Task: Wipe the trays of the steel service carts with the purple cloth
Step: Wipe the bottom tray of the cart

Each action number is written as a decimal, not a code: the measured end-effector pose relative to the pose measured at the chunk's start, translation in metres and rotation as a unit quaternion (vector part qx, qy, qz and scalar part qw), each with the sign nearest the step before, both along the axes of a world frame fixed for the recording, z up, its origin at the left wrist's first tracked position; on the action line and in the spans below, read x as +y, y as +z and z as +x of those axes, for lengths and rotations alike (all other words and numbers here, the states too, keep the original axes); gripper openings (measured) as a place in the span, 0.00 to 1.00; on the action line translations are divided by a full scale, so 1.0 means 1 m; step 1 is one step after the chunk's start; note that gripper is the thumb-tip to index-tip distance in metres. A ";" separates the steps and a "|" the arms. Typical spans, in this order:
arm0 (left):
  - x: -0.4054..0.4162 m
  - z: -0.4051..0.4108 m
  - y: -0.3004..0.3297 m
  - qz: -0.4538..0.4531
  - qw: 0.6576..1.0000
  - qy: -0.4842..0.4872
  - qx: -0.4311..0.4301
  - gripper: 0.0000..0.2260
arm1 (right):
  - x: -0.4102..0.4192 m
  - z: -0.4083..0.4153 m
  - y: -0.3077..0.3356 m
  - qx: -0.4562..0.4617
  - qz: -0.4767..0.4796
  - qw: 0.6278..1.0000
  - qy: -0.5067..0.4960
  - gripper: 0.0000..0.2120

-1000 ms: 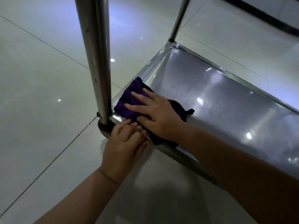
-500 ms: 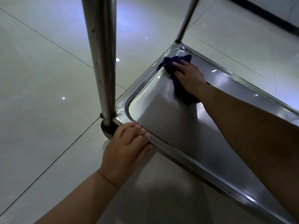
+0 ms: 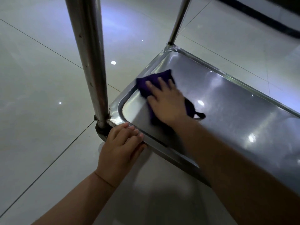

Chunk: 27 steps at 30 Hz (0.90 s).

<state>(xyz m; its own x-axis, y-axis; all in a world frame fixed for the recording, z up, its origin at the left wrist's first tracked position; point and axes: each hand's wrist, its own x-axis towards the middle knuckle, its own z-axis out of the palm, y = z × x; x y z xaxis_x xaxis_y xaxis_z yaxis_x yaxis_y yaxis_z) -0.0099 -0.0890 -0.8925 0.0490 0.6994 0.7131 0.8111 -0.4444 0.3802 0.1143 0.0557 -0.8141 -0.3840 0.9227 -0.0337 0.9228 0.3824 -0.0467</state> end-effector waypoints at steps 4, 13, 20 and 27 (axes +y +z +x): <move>-0.005 0.000 0.007 -0.037 0.999 0.014 0.024 0.18 | -0.038 -0.023 -0.004 0.029 -0.024 0.995 0.094 0.26; -0.011 0.002 0.018 -0.069 0.997 0.018 0.032 0.13 | -0.027 0.107 0.006 0.017 -0.017 0.993 -0.117 0.26; -0.014 0.007 0.016 -0.060 0.998 0.026 0.004 0.14 | -0.082 0.232 0.023 0.025 -0.030 0.944 -0.328 0.25; -0.015 0.013 0.018 -0.039 0.998 0.028 -0.036 0.10 | -0.115 0.215 0.026 0.040 -0.077 0.909 -0.408 0.26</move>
<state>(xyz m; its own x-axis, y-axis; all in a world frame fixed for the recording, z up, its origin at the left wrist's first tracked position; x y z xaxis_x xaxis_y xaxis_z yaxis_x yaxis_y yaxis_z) 0.0032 -0.1038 -0.8747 -0.0406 0.7526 0.6572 0.8034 -0.3665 0.4693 0.3297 -0.0592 -0.7881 0.4183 0.8883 -0.1896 0.8878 -0.4440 -0.1212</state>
